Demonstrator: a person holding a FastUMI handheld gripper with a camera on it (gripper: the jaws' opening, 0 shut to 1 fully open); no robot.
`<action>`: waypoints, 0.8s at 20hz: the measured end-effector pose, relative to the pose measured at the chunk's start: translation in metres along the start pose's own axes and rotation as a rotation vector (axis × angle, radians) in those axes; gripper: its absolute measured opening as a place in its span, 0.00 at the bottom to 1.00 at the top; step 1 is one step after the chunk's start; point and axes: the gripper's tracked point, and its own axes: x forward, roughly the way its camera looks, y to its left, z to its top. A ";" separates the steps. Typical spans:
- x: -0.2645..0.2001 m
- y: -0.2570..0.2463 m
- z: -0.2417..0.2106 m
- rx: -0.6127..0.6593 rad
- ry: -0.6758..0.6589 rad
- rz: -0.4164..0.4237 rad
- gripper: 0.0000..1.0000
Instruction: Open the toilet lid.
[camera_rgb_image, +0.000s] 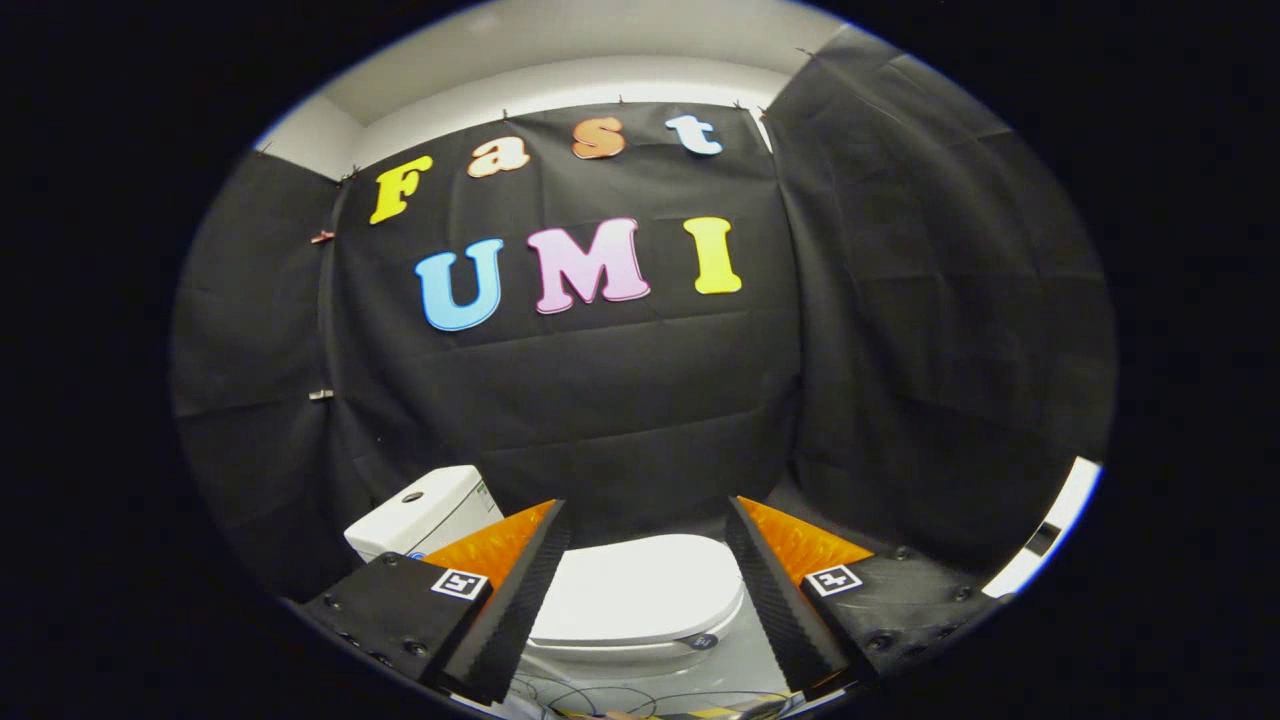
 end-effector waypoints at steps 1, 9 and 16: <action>0.006 -0.005 -0.011 0.034 0.021 0.004 0.99; 0.065 -0.047 -0.128 0.279 0.253 -0.012 0.99; 0.104 -0.085 -0.234 0.470 0.453 -0.047 0.99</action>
